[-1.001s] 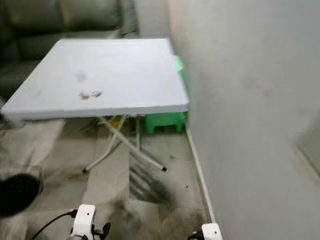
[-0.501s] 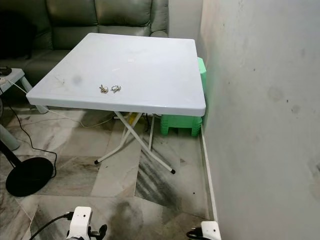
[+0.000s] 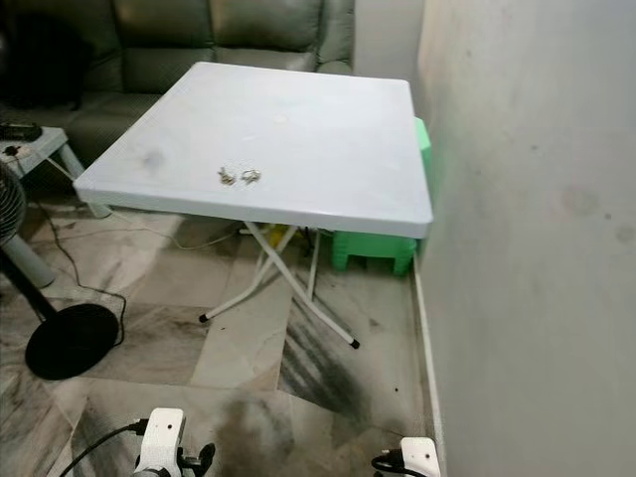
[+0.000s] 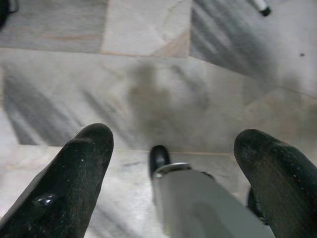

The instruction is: Hang keys on a hook

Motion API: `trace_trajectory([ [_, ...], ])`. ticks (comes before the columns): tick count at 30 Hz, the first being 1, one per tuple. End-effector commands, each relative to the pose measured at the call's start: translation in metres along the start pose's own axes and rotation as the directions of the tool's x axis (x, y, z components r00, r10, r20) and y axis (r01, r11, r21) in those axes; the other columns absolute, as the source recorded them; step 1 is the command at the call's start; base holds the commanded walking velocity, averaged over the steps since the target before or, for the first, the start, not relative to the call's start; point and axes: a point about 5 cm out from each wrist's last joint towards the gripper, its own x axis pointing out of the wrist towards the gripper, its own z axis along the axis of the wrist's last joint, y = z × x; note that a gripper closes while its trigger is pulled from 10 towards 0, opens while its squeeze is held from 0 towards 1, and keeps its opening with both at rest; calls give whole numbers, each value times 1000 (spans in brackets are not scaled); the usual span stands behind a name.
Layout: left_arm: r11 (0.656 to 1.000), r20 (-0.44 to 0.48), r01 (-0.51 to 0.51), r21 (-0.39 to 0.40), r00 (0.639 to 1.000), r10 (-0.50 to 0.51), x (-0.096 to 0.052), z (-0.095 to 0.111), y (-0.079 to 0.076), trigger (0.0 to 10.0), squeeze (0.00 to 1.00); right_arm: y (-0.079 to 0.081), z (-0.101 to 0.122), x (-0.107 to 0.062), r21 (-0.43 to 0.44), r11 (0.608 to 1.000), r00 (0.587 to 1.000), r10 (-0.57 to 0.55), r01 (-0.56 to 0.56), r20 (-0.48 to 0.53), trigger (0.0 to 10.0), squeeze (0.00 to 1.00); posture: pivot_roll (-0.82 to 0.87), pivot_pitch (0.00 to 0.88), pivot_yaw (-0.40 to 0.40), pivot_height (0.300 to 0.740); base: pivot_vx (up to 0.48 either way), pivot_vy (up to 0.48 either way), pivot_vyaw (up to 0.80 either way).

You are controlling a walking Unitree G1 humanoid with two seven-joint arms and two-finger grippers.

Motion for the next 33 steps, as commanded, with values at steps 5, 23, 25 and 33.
trace_trajectory([
  [5, 1000, -8, -6, -9, 1000, 6, 0, -1, 0, 10000, 0, -3, -3, -1, 13, 1000, 1000, -5, 5, -7, 10000, 0, -36, 0, -14, 740, 0, 410, 0],
  [23, 1000, -16, -6, -6, 1000, 6, -1, -5, 1, 10000, 0, -2, -8, -3, 12, 1000, 1000, 5, -5, -12, 10000, 0, -34, 0, -20, 740, 0, 478, 0],
  [25, 1000, -17, -6, -7, 1000, 6, -1, -5, 1, 10000, 0, -2, -8, -3, 11, 1000, 1000, 5, -5, -12, 10000, 0, -34, 0, -21, 740, 0, 480, 0],
  [33, 1000, -20, -3, -2, 1000, 3, -2, -6, 1, 10000, 0, -4, -9, -4, 11, 1000, 1000, 4, -3, -12, 10000, 0, -37, 0, -22, 740, 0, 480, 0],
])
